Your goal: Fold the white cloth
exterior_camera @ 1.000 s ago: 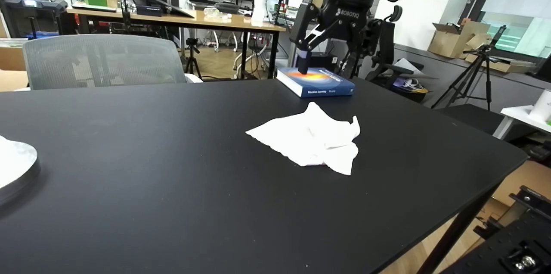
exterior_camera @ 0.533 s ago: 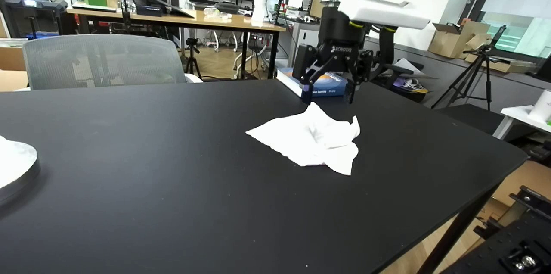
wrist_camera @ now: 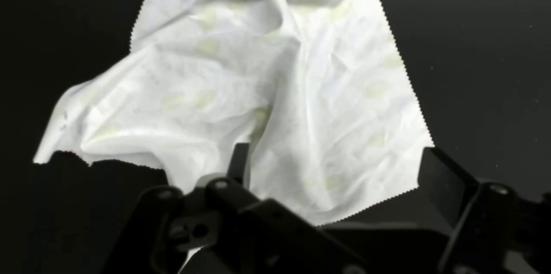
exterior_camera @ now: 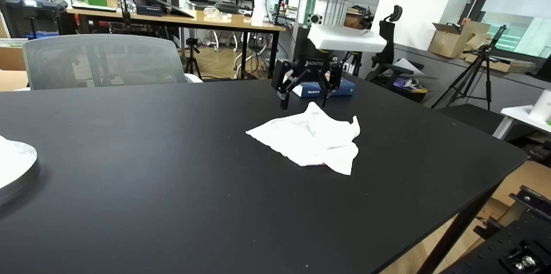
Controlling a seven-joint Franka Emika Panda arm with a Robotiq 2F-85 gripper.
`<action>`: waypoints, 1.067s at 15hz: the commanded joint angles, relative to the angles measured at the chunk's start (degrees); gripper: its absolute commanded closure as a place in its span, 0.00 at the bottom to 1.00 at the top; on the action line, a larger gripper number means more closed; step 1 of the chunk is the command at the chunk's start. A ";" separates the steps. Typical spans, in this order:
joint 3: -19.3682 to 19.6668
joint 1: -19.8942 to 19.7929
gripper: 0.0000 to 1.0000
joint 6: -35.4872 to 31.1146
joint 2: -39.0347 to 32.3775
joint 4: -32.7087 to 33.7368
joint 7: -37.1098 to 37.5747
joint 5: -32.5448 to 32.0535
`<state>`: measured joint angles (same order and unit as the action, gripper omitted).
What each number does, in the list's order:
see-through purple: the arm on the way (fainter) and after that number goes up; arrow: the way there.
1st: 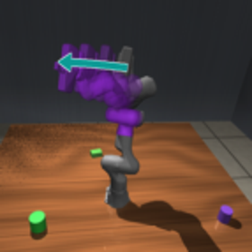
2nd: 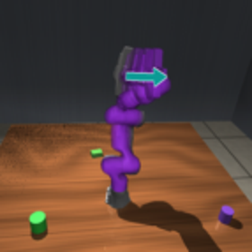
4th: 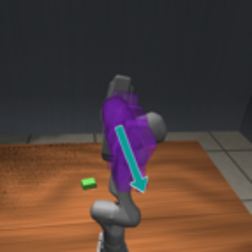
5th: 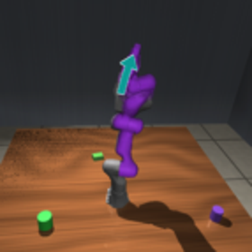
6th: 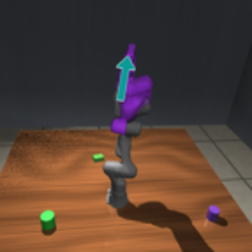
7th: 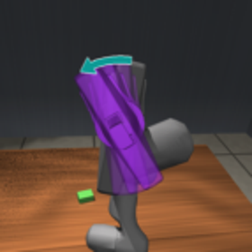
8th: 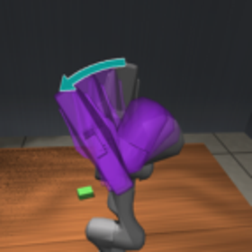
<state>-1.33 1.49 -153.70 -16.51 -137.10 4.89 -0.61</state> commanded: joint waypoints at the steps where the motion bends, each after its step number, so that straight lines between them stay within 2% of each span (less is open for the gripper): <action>1: -0.48 1.19 0.00 -1.71 -4.77 4.35 0.74 1.13; 12: -1.78 4.52 0.00 -2.33 -13.35 10.94 0.72 2.11; 13: -1.76 4.72 0.25 -2.36 -13.85 11.21 0.77 2.16; 14: -1.85 4.76 0.27 -2.25 -14.22 11.47 0.65 2.19; 16: -1.95 4.80 0.40 -2.09 -14.86 11.91 0.51 2.22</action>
<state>-3.14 6.15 -156.71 -30.14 -127.07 4.92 1.12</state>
